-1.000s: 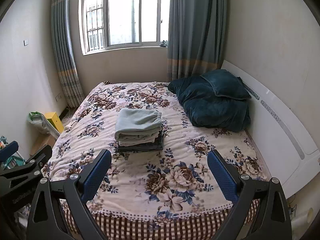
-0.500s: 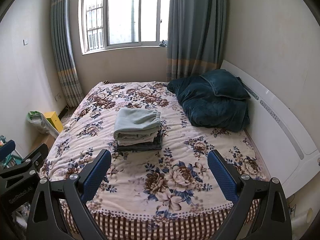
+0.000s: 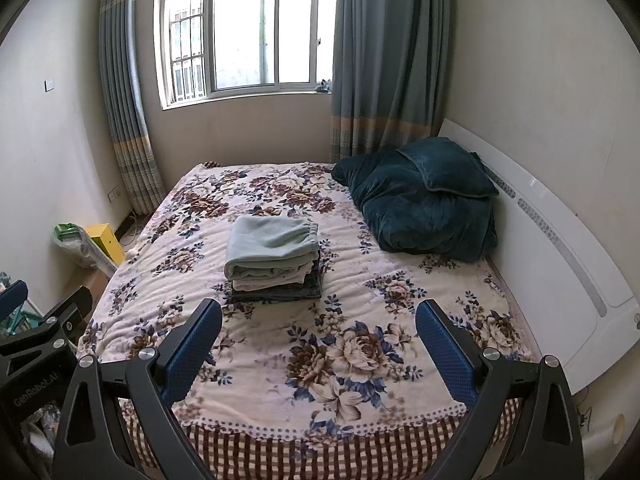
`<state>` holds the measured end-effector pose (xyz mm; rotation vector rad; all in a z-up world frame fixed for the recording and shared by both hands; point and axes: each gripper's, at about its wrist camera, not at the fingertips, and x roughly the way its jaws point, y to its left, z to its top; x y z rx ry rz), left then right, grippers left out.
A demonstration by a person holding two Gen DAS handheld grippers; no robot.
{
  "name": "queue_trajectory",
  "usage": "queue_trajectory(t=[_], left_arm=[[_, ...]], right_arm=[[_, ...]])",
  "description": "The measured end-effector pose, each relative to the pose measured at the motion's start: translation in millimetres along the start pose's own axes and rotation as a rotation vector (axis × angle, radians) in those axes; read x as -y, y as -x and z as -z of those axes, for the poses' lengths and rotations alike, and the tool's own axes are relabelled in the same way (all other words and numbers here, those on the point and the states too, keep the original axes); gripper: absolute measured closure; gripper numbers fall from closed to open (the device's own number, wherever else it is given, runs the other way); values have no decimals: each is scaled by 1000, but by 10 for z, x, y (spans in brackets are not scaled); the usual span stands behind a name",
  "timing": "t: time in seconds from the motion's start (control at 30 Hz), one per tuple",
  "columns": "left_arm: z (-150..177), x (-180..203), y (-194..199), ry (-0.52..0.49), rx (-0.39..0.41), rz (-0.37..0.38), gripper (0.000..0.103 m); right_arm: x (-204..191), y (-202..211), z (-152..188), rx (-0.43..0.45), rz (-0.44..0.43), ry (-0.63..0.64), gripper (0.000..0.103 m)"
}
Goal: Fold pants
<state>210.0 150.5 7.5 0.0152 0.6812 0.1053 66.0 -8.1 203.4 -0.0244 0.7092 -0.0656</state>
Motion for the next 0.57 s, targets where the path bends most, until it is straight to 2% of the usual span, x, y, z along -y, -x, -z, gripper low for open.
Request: queue_trajectory(t=[0.57], left_arm=[[12,-10,54,6,8,2,0]], right_arm=[[12,1,38,-2,-2,-6,3]])
